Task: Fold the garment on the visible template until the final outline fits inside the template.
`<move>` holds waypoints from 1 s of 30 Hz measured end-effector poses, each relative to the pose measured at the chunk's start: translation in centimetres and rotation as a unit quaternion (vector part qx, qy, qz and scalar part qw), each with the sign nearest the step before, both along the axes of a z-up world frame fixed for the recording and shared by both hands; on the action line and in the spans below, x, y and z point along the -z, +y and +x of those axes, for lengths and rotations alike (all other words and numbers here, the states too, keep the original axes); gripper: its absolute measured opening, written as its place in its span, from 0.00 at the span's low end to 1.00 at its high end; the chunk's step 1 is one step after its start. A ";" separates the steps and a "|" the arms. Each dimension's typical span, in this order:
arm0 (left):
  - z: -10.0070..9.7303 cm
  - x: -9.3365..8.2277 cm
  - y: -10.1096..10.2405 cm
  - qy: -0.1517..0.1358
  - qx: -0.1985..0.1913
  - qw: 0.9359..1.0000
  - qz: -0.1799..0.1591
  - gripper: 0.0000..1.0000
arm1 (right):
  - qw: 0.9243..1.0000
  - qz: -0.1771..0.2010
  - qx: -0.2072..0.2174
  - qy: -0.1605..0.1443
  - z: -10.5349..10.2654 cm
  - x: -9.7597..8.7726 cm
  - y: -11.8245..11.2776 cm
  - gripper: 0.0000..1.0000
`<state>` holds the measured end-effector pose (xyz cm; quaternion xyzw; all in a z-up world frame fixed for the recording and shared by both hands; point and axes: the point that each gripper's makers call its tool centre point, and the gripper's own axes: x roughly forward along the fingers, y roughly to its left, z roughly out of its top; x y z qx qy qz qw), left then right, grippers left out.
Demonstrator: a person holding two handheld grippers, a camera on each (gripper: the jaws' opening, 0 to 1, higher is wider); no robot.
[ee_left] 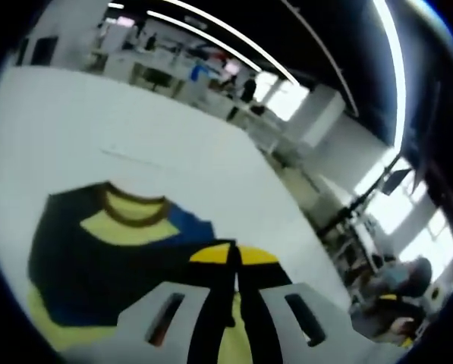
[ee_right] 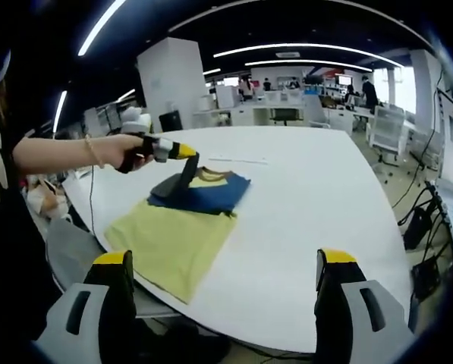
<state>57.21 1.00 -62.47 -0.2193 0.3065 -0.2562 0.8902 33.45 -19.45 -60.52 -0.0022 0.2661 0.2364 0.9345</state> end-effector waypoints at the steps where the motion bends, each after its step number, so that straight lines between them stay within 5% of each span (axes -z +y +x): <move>1: 0.0 0.0 0.0 0.001 -0.001 1.000 0.000 0.00 | 1.000 0.000 0.001 0.000 0.0 0.0 0.0 1.00; 16: 1.0 2.0 -2.9 0.034 0.003 0.999 -0.015 0.00 | 1.000 0.003 0.006 0.002 0.4 0.3 -0.4 1.00; 30: 1.9 6.2 -4.8 0.058 0.023 0.998 0.026 0.00 | 1.000 0.006 0.010 0.013 0.9 1.2 -0.5 1.00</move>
